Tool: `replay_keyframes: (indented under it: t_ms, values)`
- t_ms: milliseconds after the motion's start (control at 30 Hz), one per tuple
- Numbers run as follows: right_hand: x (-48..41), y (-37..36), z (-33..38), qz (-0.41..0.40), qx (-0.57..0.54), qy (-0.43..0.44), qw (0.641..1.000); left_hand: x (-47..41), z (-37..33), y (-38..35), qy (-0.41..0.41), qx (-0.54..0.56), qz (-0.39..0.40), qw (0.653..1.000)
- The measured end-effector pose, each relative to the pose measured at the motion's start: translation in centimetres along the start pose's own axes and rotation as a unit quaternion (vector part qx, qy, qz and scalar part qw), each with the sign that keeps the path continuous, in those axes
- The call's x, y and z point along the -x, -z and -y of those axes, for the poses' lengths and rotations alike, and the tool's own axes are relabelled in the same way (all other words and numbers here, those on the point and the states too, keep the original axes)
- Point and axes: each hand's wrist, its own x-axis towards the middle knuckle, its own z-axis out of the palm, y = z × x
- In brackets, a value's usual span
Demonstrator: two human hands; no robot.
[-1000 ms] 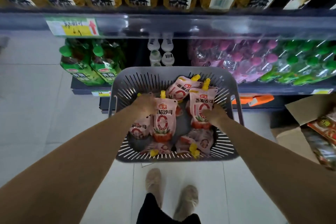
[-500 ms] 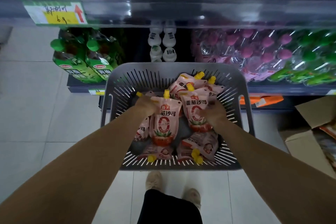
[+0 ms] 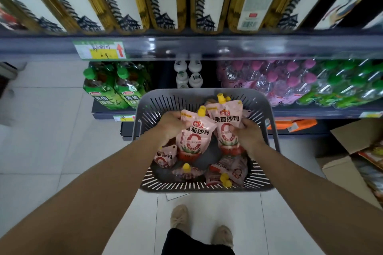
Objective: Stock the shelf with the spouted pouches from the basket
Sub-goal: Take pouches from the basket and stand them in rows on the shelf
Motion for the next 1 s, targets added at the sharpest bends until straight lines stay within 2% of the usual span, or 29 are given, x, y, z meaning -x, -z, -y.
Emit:
replay_keyframes:
  t_ms: [133,400,633,1000]
  values:
    - [4.1,2.3,4.1,0.009,-0.027,0.049,0.998,4.3,-5.1,2.5,-0.054,0.063,0.002,0.997]
    - [13.7,8.0,13.7,-0.018,-0.141,0.151,0.978,14.9,-15.0,8.0,-0.145,0.076,-0.010,0.986]
    - [21.3,11.6,21.1,-0.019,-0.200,0.222,0.954,24.0,-21.6,13.1,-0.246,0.101,-0.029,0.964]
    - [29.0,14.7,36.9,-0.027,-0.265,0.402,0.876,33.7,-30.7,20.8,-0.395,0.139,-0.059,0.906]
